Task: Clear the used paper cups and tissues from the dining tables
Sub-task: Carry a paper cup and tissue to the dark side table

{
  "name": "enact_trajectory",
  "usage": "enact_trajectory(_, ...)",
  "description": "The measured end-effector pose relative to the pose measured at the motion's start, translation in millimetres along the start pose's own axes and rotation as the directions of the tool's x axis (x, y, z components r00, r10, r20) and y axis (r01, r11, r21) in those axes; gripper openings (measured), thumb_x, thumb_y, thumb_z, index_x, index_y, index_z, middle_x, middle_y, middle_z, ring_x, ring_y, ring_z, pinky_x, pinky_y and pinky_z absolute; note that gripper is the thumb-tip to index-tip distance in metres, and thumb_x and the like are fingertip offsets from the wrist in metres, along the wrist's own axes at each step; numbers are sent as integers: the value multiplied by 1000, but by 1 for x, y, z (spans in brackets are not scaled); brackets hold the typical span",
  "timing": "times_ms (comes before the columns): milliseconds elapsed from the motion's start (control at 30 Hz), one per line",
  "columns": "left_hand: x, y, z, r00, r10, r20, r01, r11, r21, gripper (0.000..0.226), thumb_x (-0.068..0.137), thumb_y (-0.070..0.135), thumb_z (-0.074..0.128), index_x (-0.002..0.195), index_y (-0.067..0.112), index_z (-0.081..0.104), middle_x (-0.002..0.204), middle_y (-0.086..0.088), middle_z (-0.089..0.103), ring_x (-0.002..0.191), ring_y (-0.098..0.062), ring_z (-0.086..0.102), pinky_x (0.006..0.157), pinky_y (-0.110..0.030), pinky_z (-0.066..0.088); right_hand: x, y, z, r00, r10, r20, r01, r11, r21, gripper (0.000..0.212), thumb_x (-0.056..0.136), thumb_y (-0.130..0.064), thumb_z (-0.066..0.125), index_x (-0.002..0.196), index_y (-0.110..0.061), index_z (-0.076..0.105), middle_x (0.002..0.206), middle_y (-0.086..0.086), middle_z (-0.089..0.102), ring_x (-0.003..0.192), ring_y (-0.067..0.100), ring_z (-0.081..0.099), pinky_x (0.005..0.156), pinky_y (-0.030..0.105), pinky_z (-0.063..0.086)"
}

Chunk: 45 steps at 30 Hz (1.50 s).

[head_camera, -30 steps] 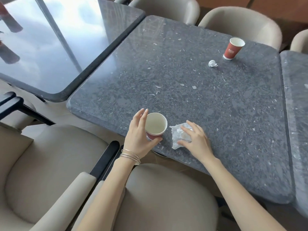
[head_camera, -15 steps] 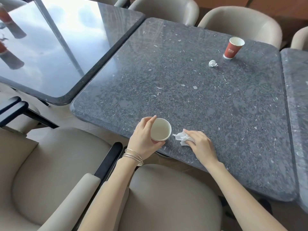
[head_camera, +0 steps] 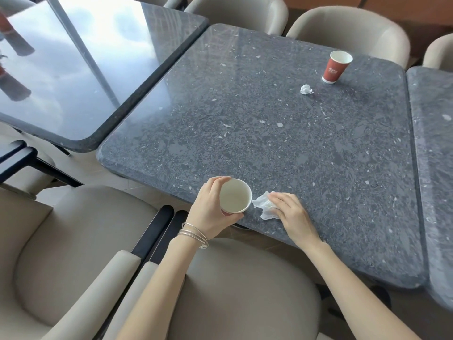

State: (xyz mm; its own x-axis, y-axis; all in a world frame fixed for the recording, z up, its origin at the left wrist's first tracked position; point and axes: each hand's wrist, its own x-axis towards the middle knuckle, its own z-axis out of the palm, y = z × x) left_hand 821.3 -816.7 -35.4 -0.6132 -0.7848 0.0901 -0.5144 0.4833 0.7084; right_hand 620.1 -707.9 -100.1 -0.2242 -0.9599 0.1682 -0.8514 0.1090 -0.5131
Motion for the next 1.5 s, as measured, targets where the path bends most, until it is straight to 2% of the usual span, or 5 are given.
enact_trajectory(667, -104, 82, -60, 988, 74, -132, -61, 993, 100, 88, 55, 29, 87, 130, 11, 46, 123, -8, 51, 111, -28, 52, 94, -41, 44, -82, -104, -124, 986, 105, -133, -82, 983, 166, 20, 69, -11, 78, 87, -16, 70, 87, -6, 68, 78, 14, 61, 68, 26, 45)
enact_trajectory(833, -181, 127, -78, 983, 62, -172, -42, 992, 118, 84, 54, 35, 87, 127, 16, 48, 122, -2, 51, 108, -21, 53, 94, -34, 44, -153, -146, -165, 991, 40, -126, -16, 983, 185, 18, 70, -11, 78, 86, -16, 70, 84, -11, 66, 70, 1, 53, 67, 8, 36)
enact_trajectory(1000, -269, 165, -85, 978, 29, -208, -9, 996, 94, 82, 53, 39, 87, 124, 20, 49, 123, 5, 50, 110, -10, 50, 92, -20, 37, -231, -182, -194, 993, 23, -112, 3, 974, 226, 21, 71, -10, 76, 89, -17, 70, 85, -14, 64, 81, 3, 59, 71, 12, 40)
enact_trajectory(1333, -380, 211, -71, 988, 146, -44, -138, 979, 150, 81, 53, 45, 85, 123, 29, 47, 120, 13, 52, 110, -9, 50, 90, -40, 47, -376, -216, -223, 975, 167, -148, -123, 956, 268, 23, 73, -12, 76, 94, -17, 69, 89, -10, 67, 84, 2, 58, 73, 18, 46)
enact_trajectory(1500, -425, 211, -50, 973, 215, 86, -219, 975, 41, 84, 53, 49, 85, 125, 28, 47, 121, 14, 50, 108, -5, 51, 92, -21, 43, -453, -235, -212, 924, 317, -215, -265, 934, 241, 23, 71, -12, 77, 93, -16, 70, 87, -12, 64, 83, 3, 57, 73, 9, 40)
